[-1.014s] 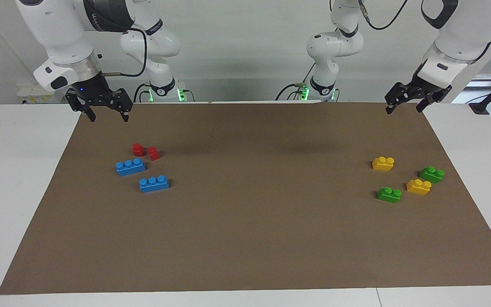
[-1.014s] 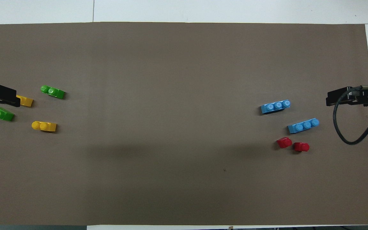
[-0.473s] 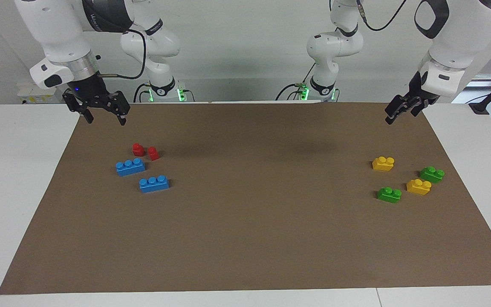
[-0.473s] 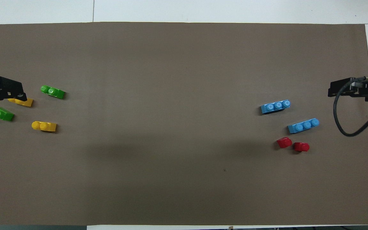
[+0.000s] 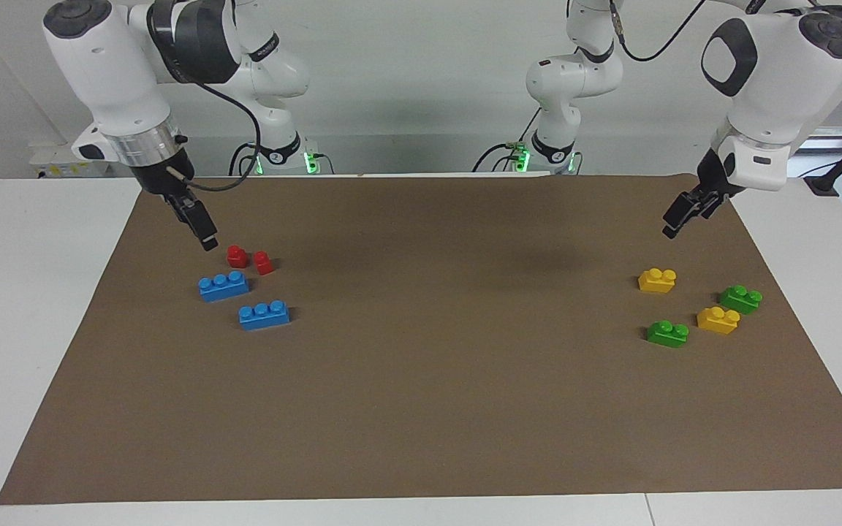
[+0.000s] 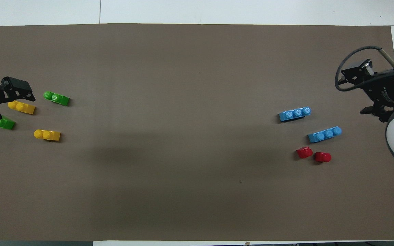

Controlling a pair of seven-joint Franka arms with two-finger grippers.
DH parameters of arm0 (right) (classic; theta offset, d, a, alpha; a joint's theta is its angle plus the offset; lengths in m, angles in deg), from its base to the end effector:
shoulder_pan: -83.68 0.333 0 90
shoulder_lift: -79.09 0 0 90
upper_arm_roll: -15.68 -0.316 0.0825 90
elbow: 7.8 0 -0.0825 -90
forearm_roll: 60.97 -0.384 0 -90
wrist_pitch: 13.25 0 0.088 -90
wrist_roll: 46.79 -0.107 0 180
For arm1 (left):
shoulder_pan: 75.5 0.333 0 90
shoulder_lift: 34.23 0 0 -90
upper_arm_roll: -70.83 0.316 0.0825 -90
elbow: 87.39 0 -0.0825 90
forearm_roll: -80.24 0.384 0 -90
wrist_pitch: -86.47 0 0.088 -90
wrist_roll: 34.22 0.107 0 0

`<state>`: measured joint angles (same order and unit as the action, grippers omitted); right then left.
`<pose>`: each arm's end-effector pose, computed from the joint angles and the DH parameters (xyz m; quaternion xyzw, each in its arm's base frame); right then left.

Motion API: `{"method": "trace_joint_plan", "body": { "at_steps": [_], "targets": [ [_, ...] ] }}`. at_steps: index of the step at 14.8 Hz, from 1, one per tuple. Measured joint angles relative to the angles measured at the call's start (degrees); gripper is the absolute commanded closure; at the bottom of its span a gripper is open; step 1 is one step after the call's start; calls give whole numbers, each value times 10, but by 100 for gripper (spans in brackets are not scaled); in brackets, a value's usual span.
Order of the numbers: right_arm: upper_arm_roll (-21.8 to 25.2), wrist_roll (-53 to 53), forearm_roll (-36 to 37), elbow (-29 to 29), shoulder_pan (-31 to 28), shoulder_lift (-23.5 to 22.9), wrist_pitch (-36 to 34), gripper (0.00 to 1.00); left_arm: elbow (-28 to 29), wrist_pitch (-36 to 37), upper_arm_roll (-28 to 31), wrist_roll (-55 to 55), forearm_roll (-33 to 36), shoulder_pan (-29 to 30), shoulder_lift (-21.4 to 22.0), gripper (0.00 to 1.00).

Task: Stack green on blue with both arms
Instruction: 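Move the left gripper over the green brick while the right gripper reaches the blue brick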

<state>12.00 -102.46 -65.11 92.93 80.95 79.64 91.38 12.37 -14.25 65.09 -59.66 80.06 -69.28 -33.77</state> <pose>0.5679 0.0154 0.5635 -0.8833 0.4658 -0.0176 0.0492 0.5629 0.0043 0.5642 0.9744 0.2245 0.0118 0.0038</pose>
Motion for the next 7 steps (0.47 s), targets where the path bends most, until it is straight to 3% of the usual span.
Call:
{"method": "trace_joint_plan", "body": {
  "at_steps": [3,7],
  "targets": [
    [4,-62,-54,-1,-14,-35,3,0,5,-21,1,-35,-9,15,-20,0],
    [8,-68,-93,-1,-38,-82,10,0,6,-35,3,-94,-11,28,-58,0]
  ]
}}
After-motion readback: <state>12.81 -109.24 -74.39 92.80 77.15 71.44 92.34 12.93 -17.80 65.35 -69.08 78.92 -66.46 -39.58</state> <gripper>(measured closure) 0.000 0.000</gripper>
